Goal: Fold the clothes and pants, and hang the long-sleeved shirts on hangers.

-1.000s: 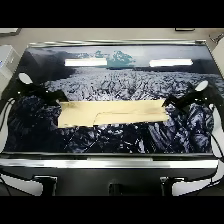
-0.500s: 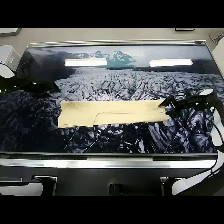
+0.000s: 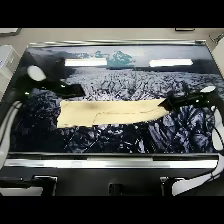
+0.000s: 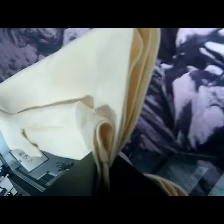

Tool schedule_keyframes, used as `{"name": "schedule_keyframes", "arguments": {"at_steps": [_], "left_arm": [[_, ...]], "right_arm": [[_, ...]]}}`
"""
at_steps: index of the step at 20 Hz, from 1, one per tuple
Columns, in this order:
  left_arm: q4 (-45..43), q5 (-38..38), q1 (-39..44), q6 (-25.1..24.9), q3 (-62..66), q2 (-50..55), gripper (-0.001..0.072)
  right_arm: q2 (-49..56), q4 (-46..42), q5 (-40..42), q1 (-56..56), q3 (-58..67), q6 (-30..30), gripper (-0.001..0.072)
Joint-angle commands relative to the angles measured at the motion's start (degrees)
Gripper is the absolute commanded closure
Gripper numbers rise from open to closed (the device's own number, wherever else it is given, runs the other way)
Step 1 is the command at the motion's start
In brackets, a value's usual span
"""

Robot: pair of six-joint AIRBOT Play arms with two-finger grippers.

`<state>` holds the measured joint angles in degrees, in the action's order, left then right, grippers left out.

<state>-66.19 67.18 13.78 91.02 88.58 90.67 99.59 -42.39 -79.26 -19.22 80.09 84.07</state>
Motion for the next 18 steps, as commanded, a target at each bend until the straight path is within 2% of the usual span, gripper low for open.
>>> {"name": "schedule_keyframes", "arguments": {"at_steps": [1,2,5,11,15,18], "left_arm": [[0.07,-9.22,8.7,6.08,-0.26,5.44,0.0572],[0.5,-12.48,11.37,8.63,-0.26,7.69,0.0682],[10.47,-20.98,16.96,11.67,-0.26,13.55,0.0681],[38.16,-36.0,27.06,11.65,-0.2,21.27,0.0681],[56.5,-45.66,35.19,11.65,0.28,24.65,0.0681],[63.69,-48.0,37.99,11.41,4.42,28.3,0.0682]], "right_arm": [[-9.33,1.22,-3.08,0.13,0.04,-0.81,0.0668],[-12.0,1.22,-4.04,0.13,0.04,-0.74,0.0668],[-19.39,1.25,-6.21,0.13,0.0,1.05,0.0668],[-30.71,1.27,-6.8,0.15,0.0,1.2,0.0668],[-34.29,1.36,-5.92,0.13,0.0,1.2,0.0668],[-34.71,1.53,-6.82,0.15,0.0,1.2,0.0668]]}}
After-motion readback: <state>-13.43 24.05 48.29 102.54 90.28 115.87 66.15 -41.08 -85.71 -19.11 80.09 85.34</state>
